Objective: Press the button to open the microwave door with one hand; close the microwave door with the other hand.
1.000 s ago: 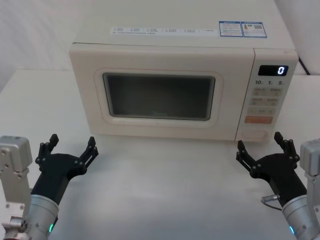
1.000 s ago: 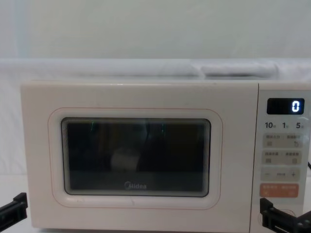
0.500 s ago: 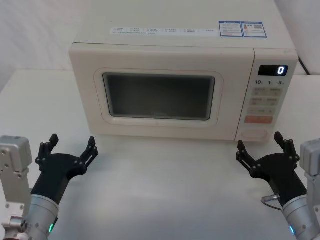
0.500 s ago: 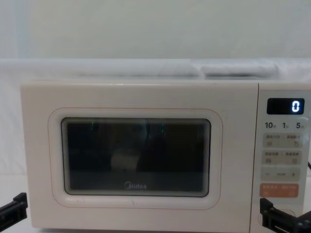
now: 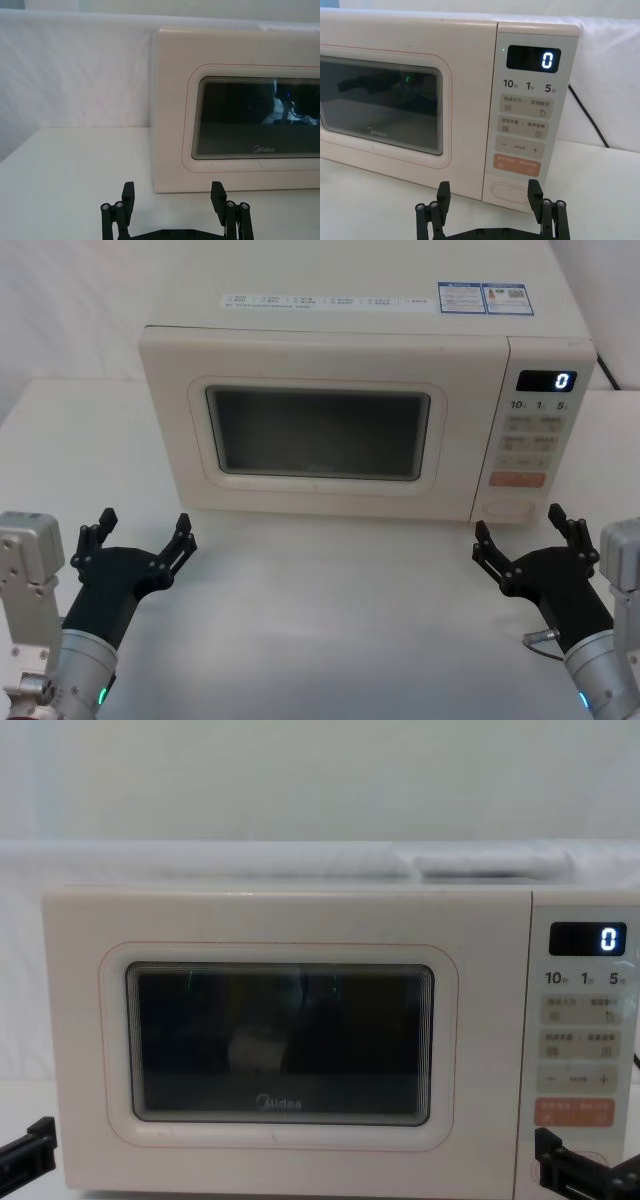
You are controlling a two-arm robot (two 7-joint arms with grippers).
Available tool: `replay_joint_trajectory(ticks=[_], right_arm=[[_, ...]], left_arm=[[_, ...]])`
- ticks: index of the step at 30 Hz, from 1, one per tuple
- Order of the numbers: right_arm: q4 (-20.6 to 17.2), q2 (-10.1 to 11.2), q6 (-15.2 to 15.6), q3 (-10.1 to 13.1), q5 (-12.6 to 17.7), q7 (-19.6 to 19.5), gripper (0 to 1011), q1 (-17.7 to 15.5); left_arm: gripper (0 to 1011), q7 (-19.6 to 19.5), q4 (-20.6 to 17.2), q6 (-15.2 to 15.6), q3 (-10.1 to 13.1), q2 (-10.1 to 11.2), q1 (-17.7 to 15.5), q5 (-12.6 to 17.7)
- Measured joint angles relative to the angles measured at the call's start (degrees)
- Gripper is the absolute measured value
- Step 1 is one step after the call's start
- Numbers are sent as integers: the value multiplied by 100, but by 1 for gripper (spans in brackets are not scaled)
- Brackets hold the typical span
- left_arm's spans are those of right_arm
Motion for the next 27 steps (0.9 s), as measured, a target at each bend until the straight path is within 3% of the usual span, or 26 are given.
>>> replay_joint_trajectory(ticks=[12, 19, 27], right_arm=[[0, 0, 0, 0, 0, 0, 992, 0], [0, 0, 0, 0, 0, 0, 844, 0], [0, 0, 0, 0, 0, 0, 601, 0]], left_arm=[[1001, 0, 0, 0, 0, 0, 0, 0], [1001, 0, 0, 0, 0, 0, 0, 0], [1001, 0, 0, 0, 0, 0, 0, 0]])
